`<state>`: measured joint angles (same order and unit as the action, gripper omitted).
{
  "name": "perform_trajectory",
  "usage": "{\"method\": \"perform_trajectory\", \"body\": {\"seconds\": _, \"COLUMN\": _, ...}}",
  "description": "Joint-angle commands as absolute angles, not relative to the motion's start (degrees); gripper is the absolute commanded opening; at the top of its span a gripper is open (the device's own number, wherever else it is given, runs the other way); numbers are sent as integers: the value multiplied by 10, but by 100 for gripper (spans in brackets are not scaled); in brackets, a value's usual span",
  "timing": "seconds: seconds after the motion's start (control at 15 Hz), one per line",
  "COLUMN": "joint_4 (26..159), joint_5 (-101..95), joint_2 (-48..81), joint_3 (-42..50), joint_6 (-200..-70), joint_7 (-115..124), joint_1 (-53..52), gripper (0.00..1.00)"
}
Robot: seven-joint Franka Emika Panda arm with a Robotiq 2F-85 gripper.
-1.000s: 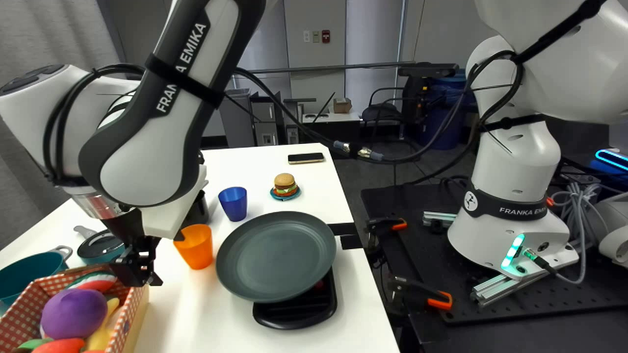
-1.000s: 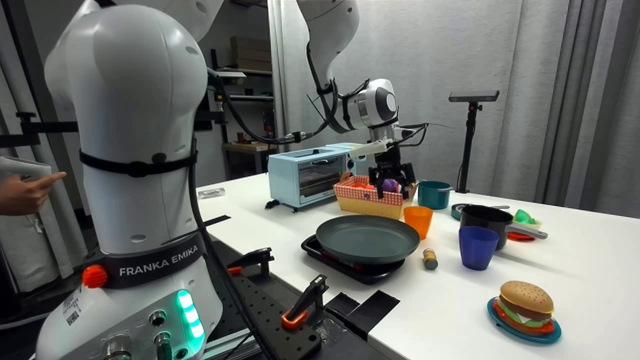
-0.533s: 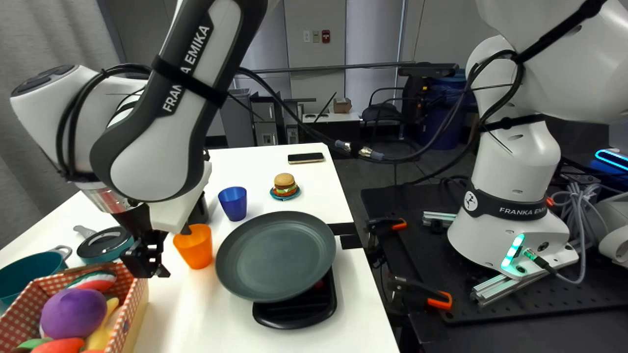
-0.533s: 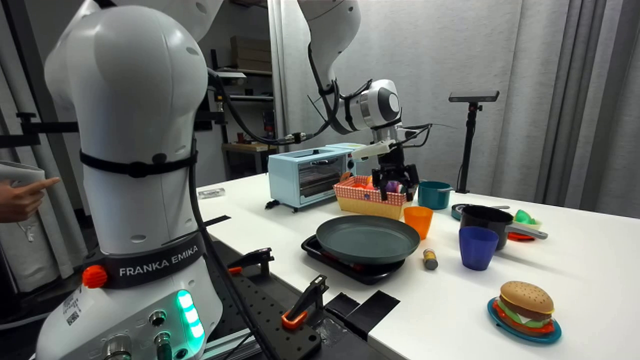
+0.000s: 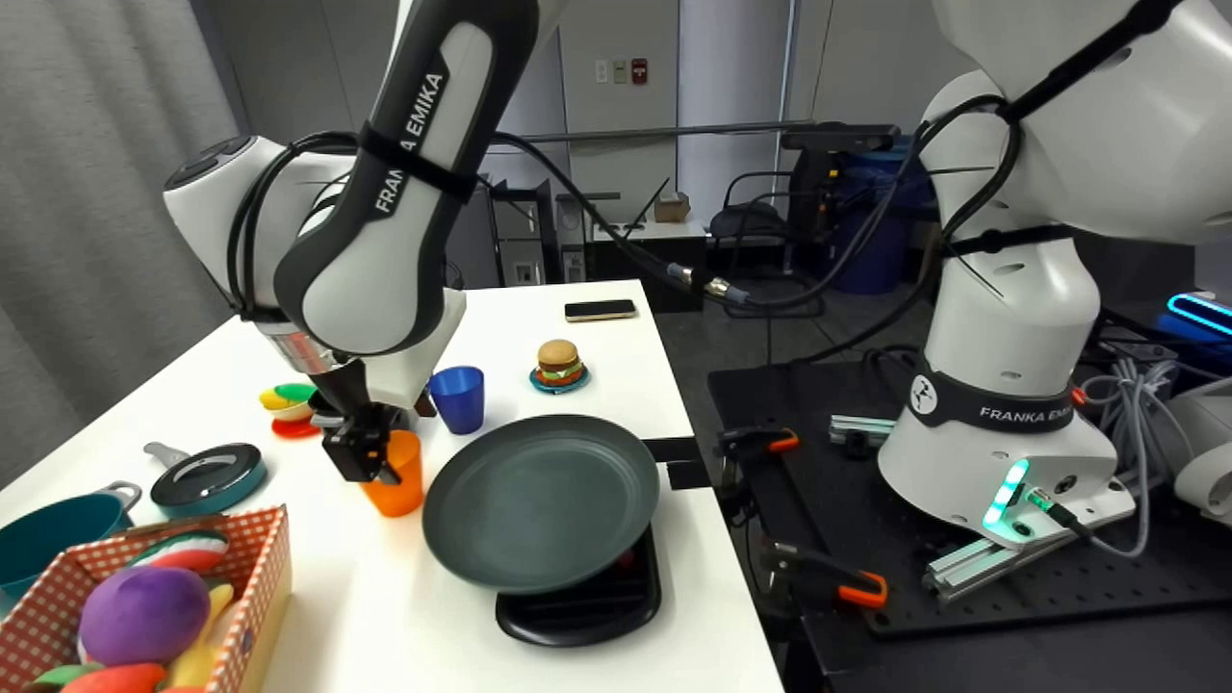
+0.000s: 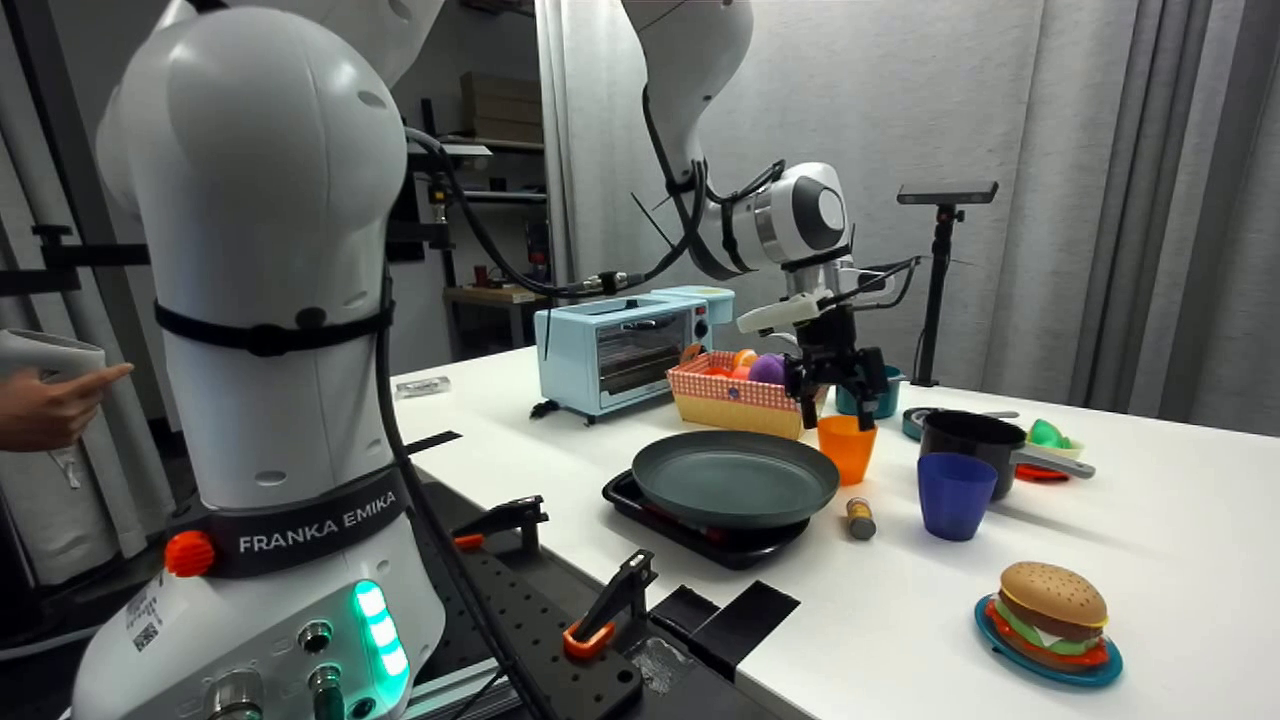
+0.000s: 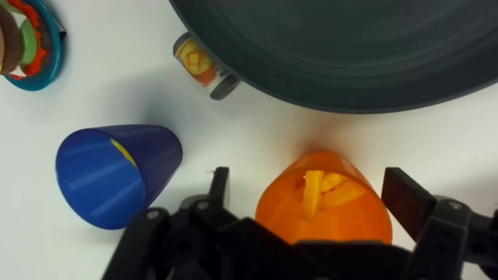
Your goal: Pour the contents in the orange cup onto the grey plate.
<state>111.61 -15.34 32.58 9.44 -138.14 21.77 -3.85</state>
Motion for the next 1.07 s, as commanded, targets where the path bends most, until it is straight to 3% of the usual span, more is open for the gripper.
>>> {"method": "perform_trajectory", "body": {"seconds": 0.0, "joint_4": 1127, "joint_5": -148, "joint_2": 316, "joint_3": 96, "joint_6": -1389, "joint_7": 211, "joint_1": -40, "gripper": 100}}
{"method": "perform_trajectory", "body": {"seconds": 1.0, "joint_4": 1092, "joint_5": -143, "joint_2": 334, "joint_3": 74, "joint_6": -1382, "joint_7": 205, "joint_1": -62, "gripper": 100}}
